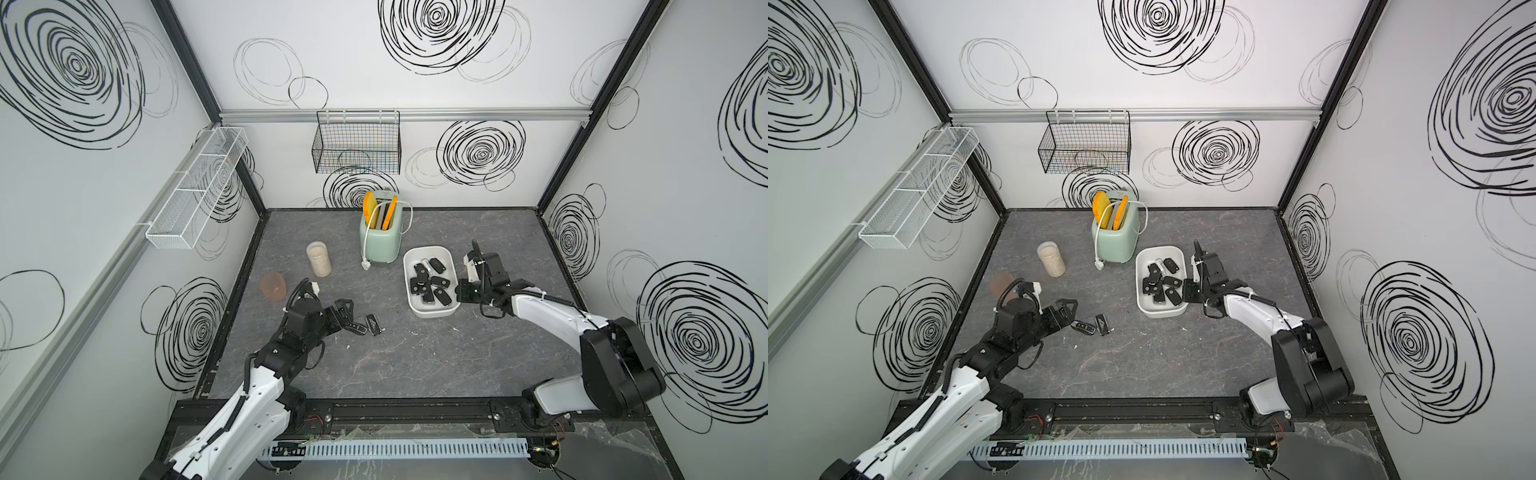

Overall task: Place the car key into the storage box
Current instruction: Move the storage box to the center of the board.

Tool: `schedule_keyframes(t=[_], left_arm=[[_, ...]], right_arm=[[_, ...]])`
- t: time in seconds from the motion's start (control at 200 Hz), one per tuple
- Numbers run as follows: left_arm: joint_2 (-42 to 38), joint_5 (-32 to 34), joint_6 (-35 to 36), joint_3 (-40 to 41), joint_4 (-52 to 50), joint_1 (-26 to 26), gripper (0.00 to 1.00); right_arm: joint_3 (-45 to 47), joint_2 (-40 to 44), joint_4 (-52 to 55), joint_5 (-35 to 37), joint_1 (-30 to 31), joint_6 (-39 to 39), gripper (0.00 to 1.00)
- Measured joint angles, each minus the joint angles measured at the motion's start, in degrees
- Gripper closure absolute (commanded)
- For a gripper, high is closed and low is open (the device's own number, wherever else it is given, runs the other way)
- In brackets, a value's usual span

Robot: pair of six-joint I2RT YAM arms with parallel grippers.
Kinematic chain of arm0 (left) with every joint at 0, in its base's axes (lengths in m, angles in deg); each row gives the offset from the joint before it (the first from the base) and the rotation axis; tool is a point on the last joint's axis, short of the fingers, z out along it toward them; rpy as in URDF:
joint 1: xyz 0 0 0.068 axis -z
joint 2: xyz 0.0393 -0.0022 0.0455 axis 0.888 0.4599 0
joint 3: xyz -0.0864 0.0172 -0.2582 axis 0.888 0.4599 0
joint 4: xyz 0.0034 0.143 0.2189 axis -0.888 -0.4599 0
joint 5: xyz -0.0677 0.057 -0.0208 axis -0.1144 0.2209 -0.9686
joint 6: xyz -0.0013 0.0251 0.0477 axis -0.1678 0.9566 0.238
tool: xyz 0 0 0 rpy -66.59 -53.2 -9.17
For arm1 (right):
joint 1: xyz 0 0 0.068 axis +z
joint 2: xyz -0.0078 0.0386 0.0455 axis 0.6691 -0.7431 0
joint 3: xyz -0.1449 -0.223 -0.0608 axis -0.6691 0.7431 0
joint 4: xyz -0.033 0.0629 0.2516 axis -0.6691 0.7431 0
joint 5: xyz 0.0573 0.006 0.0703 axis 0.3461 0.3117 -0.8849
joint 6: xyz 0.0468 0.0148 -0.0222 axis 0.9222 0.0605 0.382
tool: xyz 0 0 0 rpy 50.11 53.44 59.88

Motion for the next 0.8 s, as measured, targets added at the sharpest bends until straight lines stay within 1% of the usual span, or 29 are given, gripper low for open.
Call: schedule_keyframes(t=[0.16, 0.275, 0.325, 0.385, 0.41, 0.48, 0.515, 0.565, 0.63, 0.8], left_arm=[[0.2, -2.3, -0.7, 0.6, -0.7, -2.7, 0.02], [0.5, -3.4, -1.2, 0.6, -0.8, -3.3, 0.02], [0.5, -3.8, -1.4, 0.6, -0.8, -3.3, 0.02], [0.5, -4.2, -1.7, 0.6, -0.8, -3.4, 0.02], [0.5, -4.3, -1.8, 0.6, -0.8, -3.4, 0.02], [0.6, -4.5, -2.0, 0.6, -0.8, -3.4, 0.02], [0.6, -4.6, -2.1, 0.6, -0.8, -3.4, 0.02], [0.8, -4.7, -2.2, 0.6, -0.8, -3.4, 0.02], [0.9, -4.9, -2.3, 0.6, -0.8, -3.4, 0.02], [1.7, -5.4, -2.5, 0.6, -0.9, -3.5, 0.02]], right_arm=[[4.6, 4.9, 1.7, -1.2, 4.6, 2.1, 0.96], [6.9, 6.8, 1.9, -1.7, 8.0, 4.3, 0.96], [7.6, 7.5, 1.9, -2.1, 9.0, 5.0, 0.93], [8.2, 8.2, 1.8, -2.5, 9.8, 6.1, 0.86], [8.4, 8.4, 1.8, -2.6, 10.1, 6.3, 0.8], [8.7, 8.9, 2.0, -2.9, 10.3, 6.8, 0.59], [8.7, 9.3, 2.1, -2.8, 10.3, 7.1, 0.52], [8.7, 10.4, 2.2, -2.5, 10.4, 7.4, 0.45], [8.5, 12.3, 2.6, -2.1, 10.4, 7.3, 0.41], [4.8, 15.3, 3.9, -1.6, 10.6, 6.8, 0.4]])
